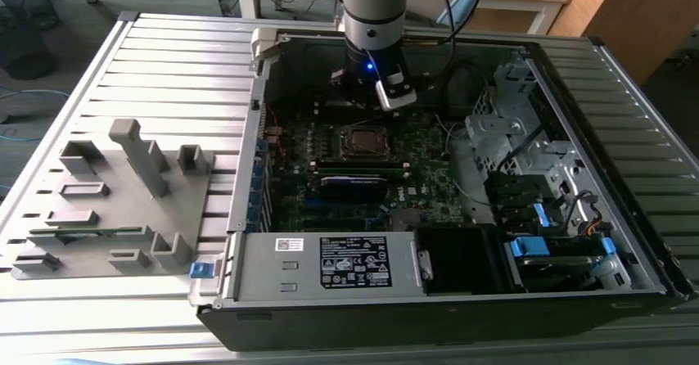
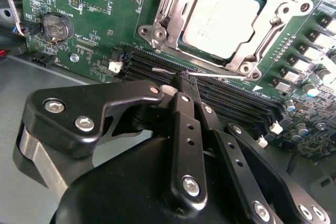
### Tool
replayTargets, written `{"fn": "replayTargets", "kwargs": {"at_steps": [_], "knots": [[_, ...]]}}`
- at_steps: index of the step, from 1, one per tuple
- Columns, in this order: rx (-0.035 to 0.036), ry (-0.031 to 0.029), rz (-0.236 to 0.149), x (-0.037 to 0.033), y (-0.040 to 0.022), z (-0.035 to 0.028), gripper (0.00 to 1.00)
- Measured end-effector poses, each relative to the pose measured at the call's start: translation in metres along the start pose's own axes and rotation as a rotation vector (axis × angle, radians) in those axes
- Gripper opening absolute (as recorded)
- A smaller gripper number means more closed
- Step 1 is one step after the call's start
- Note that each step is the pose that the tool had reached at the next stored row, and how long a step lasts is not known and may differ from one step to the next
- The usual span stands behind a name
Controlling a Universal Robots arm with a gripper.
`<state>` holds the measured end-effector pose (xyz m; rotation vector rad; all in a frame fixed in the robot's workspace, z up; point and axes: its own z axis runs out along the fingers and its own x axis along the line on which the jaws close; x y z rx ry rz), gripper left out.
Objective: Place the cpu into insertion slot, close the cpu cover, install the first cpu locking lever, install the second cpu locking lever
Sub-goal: 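Install the first cpu locking lever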
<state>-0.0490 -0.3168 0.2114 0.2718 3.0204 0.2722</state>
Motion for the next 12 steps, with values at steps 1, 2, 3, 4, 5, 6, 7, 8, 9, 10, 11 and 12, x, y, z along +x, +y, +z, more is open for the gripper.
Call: {"fn": "replayTargets", "kwargs": {"at_steps": [1,2,3,4,5,6,7,8,9,10,11,12], "knots": [[-0.0003,-0.0012,0.0,0.0,0.0,0.0002,0.1],[-0.0005,-0.0024,0.0,0.0,-0.0001,0.0004,0.1],[-0.0007,-0.0035,0.0,0.0,-0.0001,0.0006,0.1],[-0.0009,-0.0042,-0.001,0.0,-0.0001,0.0008,0.1],[-0.001,-0.0046,-0.001,0.0,-0.0001,0.001,0.1],[-0.0011,-0.0049,-0.001,0.0001,-0.0002,0.0013,0.1],[-0.0011,-0.0051,-0.001,0.0001,-0.0002,0.0015,0.1],[-0.0011,-0.0053,-0.001,0.0001,-0.0003,0.0019,0.1],[-0.0012,-0.0057,-0.001,0.0002,-0.0004,0.0023,0.1],[-0.0013,-0.006,-0.001,0.0002,-0.0005,0.0027,0.1],[-0.0013,-0.0066,-0.001,0.0002,-0.0006,0.0031,0.1],[-0.0014,-0.0072,-0.001,0.0003,-0.0006,0.0036,0.1]]}}
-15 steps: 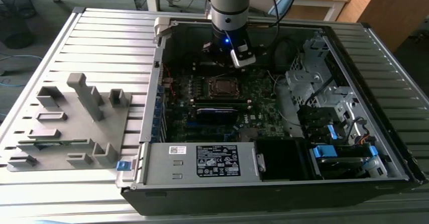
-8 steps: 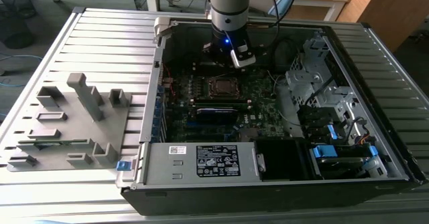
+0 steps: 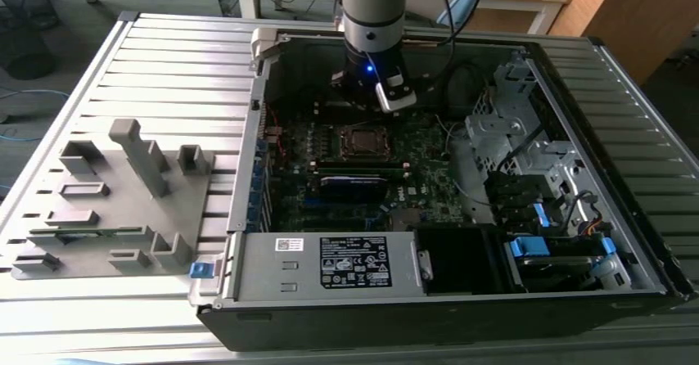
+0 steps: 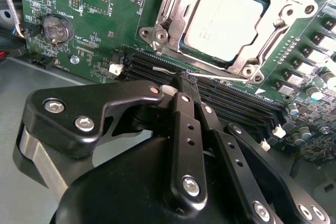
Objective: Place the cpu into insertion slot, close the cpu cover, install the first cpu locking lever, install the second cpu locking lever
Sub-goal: 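Install the first cpu locking lever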
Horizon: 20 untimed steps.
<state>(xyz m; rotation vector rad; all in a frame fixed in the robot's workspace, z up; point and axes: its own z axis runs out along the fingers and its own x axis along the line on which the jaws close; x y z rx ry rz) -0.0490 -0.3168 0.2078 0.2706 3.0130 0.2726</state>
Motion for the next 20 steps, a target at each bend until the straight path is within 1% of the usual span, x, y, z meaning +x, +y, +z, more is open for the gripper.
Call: {"fn": "replayTargets", "kwargs": {"at_steps": [7,13,18,20], "knots": [[0.001,-0.0059,-0.001,0.0003,-0.0006,0.0029,0.1],[0.0014,-0.0164,-0.003,0.0004,-0.0008,0.0041,0.1],[0.0001,-0.0231,-0.003,0.0007,-0.001,0.0052,0.1],[0.0017,-0.0264,0.013,0.0007,-0.001,0.0057,0.1]]}}
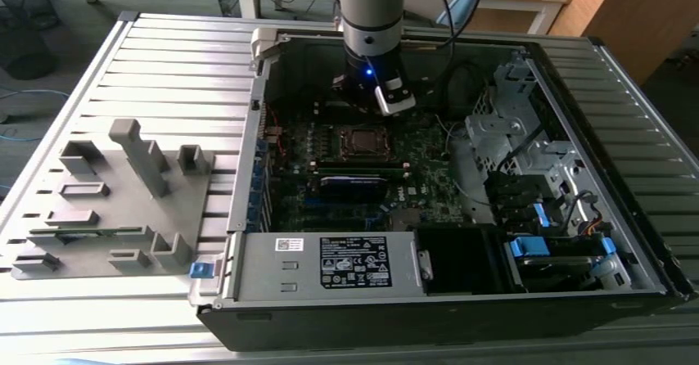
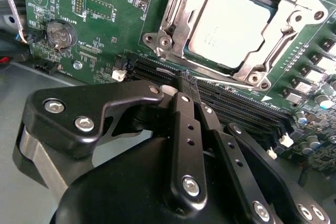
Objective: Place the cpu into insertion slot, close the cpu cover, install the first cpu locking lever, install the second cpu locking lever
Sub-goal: 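Install the first cpu locking lever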
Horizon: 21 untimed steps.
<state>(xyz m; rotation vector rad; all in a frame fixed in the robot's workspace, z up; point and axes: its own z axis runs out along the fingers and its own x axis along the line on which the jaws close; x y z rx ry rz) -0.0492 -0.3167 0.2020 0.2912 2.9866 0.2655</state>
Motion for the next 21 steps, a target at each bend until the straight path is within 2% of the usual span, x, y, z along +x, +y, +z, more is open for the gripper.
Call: {"fn": "replayTargets", "kwargs": {"at_steps": [3,4,10,17,21], "knots": [[0.0048,-0.0079,0.041,0.0001,-0.0002,0.0003,0.1],[0.0053,-0.0088,0.046,0.0001,-0.0002,0.0003,0.1],[0.0067,-0.011,0.058,0.002,-0.0005,0.0001,0.1],[0.0107,-0.0178,0.094,0.0021,-0.0002,0.0001,0.1],[0.0092,-0.0185,0.099,0.0022,0.0001,0.0002,0.1]]}}
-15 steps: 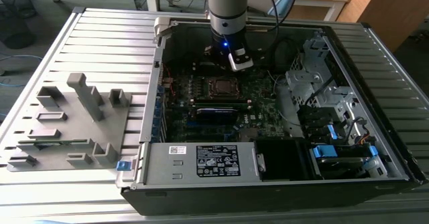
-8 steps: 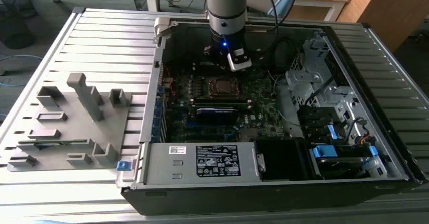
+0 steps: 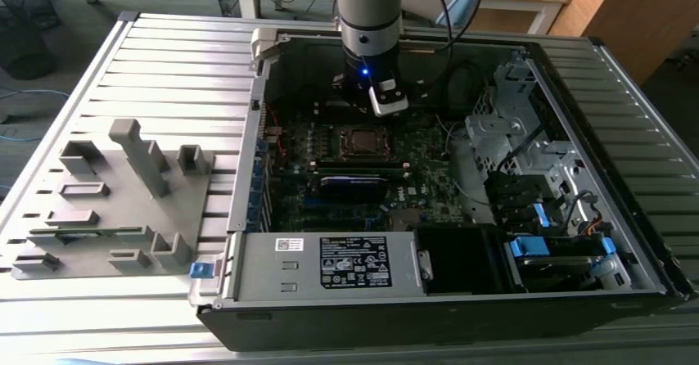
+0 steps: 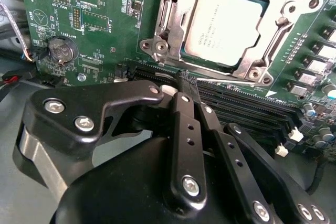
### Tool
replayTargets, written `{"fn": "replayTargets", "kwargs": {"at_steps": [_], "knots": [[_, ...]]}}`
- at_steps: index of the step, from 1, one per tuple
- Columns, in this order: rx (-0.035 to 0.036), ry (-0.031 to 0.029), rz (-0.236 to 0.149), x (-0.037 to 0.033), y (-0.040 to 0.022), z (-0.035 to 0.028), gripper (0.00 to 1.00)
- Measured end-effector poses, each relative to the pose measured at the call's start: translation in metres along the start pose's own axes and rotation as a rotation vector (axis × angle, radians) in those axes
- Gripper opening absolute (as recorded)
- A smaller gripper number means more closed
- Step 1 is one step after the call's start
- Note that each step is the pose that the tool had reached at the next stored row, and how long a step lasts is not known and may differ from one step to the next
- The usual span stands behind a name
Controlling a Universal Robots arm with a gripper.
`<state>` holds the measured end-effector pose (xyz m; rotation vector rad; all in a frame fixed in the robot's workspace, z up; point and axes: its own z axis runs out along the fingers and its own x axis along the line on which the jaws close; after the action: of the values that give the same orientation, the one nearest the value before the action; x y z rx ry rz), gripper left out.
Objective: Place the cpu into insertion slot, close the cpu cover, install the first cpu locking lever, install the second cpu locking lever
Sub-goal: 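Install the first cpu locking lever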
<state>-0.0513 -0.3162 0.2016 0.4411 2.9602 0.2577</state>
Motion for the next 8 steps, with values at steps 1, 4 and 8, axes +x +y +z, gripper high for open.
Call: {"fn": "replayTargets", "kwargs": {"at_steps": [1,4,8], "knots": [[-0.0005,0.0001,0.001,0.0,0.0,0.0,0.1],[-0.0048,0.0013,0.003,0.0001,-0.0001,-0.0001,0.1],[-0.0085,0.0023,0.003,0.0001,0.0,0.0,0.1]]}}
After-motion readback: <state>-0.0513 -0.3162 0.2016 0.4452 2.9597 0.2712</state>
